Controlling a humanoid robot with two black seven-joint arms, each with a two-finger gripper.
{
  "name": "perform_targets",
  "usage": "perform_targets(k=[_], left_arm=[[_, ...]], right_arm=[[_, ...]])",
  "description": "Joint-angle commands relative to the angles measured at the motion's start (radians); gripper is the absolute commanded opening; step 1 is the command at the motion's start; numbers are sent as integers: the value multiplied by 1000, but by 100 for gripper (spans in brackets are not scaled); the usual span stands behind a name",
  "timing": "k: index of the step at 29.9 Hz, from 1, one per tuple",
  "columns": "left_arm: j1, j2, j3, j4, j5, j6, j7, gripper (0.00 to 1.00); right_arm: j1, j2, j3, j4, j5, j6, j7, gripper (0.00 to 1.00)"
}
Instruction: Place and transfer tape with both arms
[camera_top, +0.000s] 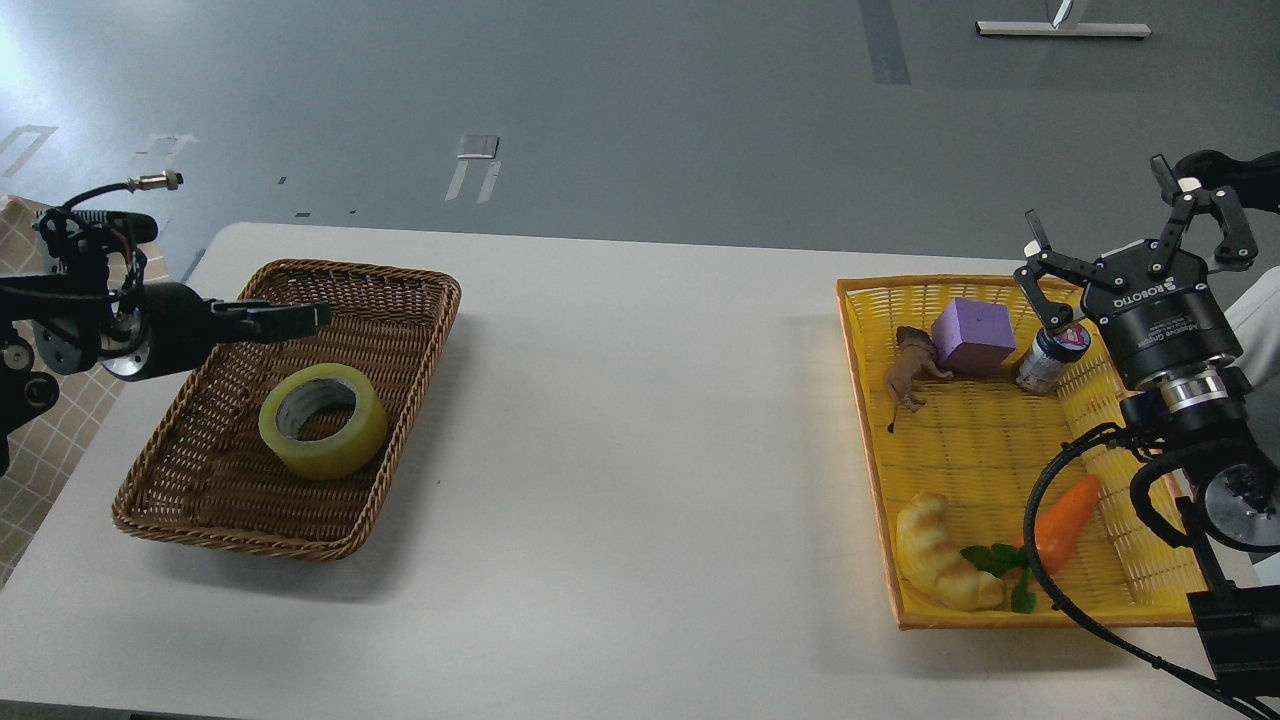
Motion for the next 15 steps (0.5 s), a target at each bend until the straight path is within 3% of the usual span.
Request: perform_targets(k=[1,3,9,13,15], left_arm=[[-74,10,-72,-2,-226,-41,1,89],[-81,-4,-132,1,-400,-57,12,94],[-83,-73,-214,10,-887,-68,23,98],[-81,-130,-263,10,-1046,-77,21,98],[-78,-192,-327,10,-1110,-124,18,98]], right_arm=[[6,0,1,0,0,0,0,100],[11,0,6,1,0,0,0,100],[34,-2,9,3,0,0,0,100],[48,-8,11,1,-1,0,-2,100],[63,-11,11,1,-1,0,-2,100]])
